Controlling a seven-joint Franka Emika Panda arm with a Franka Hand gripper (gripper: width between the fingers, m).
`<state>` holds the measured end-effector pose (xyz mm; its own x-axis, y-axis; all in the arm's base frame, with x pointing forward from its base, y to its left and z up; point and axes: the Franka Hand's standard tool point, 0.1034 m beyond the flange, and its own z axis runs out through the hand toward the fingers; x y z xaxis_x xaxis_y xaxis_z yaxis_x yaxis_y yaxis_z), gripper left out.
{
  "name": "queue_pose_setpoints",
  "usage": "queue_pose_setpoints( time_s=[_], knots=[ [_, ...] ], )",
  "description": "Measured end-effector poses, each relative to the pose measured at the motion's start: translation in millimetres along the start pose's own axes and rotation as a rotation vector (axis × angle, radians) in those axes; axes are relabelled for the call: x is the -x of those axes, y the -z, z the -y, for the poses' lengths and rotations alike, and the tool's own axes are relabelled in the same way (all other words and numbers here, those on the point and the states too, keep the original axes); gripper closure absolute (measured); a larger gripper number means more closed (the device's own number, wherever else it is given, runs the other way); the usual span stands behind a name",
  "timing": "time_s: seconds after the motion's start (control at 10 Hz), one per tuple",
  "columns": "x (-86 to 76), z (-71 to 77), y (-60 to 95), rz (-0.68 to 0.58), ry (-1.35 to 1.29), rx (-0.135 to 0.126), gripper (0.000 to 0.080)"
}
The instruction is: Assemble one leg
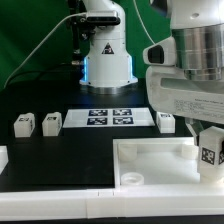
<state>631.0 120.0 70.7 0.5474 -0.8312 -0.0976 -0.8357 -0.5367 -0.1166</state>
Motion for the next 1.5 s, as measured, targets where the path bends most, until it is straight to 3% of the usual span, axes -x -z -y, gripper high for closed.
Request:
queue_pose_setpoints(
  time_s=[0.1, 0.2, 0.3, 0.5, 0.6, 0.7, 0.8, 0.9, 1.2, 1.4, 1.5],
  knots=[
    [-0.2, 0.2, -0.7, 0.011, -0.163, -0.026, 0.0501],
    [-0.5, -1.1, -1.2, 0.015, -0.355, -0.087, 0.0500],
    [2.6, -3.7, -1.4, 0.012, -0.399, -0.120, 0.0500],
    [4.6, -3.5, -1.8, 0.018, -0.335, -0.107, 0.0500],
    [8.9, -3.7, -3.1, 0.011, -0.216, -0.099, 0.0407],
    [9.1, -3.8, -3.0, -0.002, -0.038, -0.095, 0.0407],
    [9.5, -3.1, -1.9, -0.018, 0.090, -0.087, 0.0220],
    [14.1, 0.3, -1.0, -0.057, 0.290, -0.063, 0.0171],
    [12.9, 0.0, -1.3, -0.073, 0.619, -0.048, 0.0154],
    [10.7, 4.5, 3.5, -0.087, 0.947, 0.015, 0.0150],
    [9.7, 7.1, 5.3, -0.099, 1.025, 0.023, 0.0150]
  ],
)
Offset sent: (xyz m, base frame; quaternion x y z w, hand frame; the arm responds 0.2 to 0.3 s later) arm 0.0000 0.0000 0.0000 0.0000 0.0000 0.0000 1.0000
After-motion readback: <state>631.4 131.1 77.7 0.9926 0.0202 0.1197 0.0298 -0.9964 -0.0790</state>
